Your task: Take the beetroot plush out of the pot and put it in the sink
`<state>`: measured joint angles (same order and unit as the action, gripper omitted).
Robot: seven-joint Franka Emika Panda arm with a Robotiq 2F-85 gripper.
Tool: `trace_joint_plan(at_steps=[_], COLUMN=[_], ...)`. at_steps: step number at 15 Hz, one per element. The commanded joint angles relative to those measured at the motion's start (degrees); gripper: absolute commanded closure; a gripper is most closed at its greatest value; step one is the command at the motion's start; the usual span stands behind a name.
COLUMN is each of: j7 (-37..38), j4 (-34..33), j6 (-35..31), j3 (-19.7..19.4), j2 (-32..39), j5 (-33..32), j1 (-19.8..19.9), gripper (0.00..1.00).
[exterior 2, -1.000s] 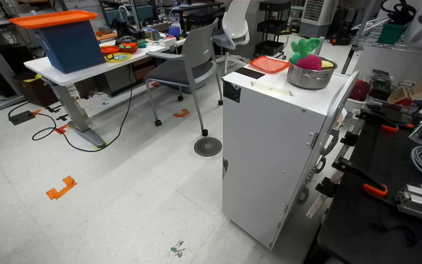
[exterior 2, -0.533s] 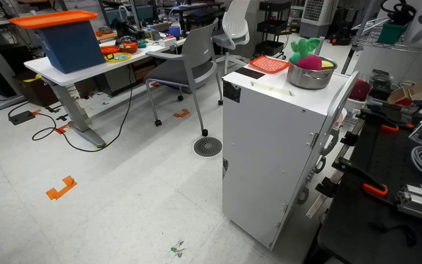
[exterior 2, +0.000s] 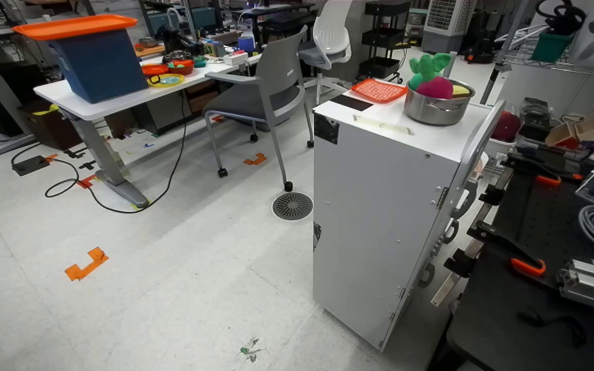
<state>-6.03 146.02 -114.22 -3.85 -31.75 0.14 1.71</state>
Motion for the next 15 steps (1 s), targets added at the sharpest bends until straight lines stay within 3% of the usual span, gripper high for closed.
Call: trace_joint_plan(at_steps=[1,9,11,12,15], j7=[2.7,6.3,2.6,4.6,3.8], j4=[-6.5,-8.5,-8.1,-7.7,-7.9], j6=[-0.8,-13.5,-13.0,-12.8,-12.8], j3=[-0.1,1.3,0.7,1.0,1.0], j2=[9.9,19.4,18.4,19.2,18.9], j5=[-0.2,-0.2,4.7,1.9,3.5], j1=[1.3,0.9,-0.5,0.5,-0.1], gripper=[0.00,0.00,0.00,0.00,0.00])
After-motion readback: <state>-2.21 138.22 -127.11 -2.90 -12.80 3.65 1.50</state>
